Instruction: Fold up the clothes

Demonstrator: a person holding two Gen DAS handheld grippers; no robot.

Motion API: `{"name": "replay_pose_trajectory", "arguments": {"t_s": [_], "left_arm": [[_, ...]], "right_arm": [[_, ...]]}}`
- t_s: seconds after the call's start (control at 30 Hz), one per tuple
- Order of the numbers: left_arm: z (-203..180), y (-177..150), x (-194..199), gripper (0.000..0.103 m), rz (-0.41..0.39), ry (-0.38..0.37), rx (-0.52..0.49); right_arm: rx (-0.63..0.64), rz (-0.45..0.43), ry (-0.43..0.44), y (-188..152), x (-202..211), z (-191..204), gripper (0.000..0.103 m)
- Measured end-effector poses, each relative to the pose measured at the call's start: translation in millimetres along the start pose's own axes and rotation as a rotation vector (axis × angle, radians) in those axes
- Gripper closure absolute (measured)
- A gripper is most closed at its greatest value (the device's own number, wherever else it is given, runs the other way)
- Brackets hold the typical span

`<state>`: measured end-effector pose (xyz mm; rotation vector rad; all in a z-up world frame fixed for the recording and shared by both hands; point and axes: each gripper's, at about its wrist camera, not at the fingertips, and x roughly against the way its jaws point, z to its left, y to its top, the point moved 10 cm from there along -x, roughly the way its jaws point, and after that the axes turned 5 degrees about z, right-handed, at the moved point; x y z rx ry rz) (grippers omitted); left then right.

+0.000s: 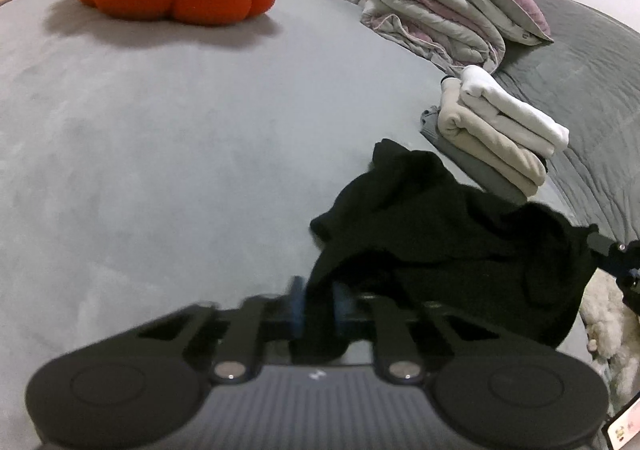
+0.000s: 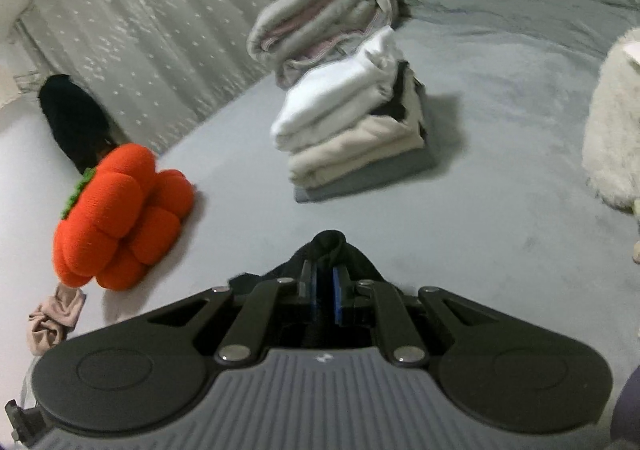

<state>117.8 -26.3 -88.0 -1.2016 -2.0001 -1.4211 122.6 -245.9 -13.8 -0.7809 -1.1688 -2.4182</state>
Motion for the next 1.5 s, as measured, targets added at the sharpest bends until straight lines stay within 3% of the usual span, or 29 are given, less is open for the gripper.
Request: {"name": "replay_pose_trajectory", "arguments": {"t_s": [0.17,0.33,0.43,0.67,0.8,0.97,1.07,1.13,1.23,1.27,1.33,1.4,1.5], "left_arm": [[2.9,21.6,27.7,0.099,-0.149,0.036,0.003],[38.1,59.3,81.1,0.099,-0.386,0.273,0.009],[60.5,71.8,110.6,0.099,-0.466,0.346,0.061],[98.8,72.3,158.8,0.099,-0.570,0.523,0.150],[123.4,65.5,170.8,0.099,-0.564,0.623,0.208],[148.2,58.1,171.3,0.099,-0.506,0.701,0.257],[151.3,54.3,160.1,0.097,-0.443,0.710,0.248],[151.1,52.1,151.2,0.091,-0.402,0.701,0.240],[142.7,49.8,138.0,0.061,-0.368,0.625,0.232],[137.0,49.4,133.4,0.054,-0.361,0.598,0.217],[124.3,48.8,123.6,0.049,-0.345,0.556,0.172],[112.3,49.4,112.7,0.039,-0.324,0.515,0.122],[92.5,48.9,89.2,0.035,-0.262,0.366,0.093]], "right_arm": [[0.020,0.015,0.020,-3.6,2.1,4.2,0.092],[0.063,0.057,0.145,-9.1,9.6,26.3,0.092],[0.083,0.134,0.218,-21.2,6.2,41.2,0.092],[0.205,0.341,0.333,-70.0,-5.7,86.5,0.092],[0.286,0.471,0.396,-102.7,-6.7,109.6,0.092],[0.381,0.579,0.371,-134.6,-13.7,118.3,0.093],[0.439,0.643,0.356,-153.1,-17.5,123.0,0.093],[0.452,0.678,0.346,-159.7,-19.0,123.1,0.089],[0.439,0.707,0.327,-158.8,-20.4,118.6,0.085],[0.428,0.700,0.331,-155.3,-19.5,117.9,0.085],[0.398,0.662,0.340,-143.4,-14.9,113.2,0.077],[0.360,0.610,0.342,-128.2,-11.8,107.5,0.049],[0.288,0.528,0.323,-104.4,-11.5,95.5,0.047]]}}
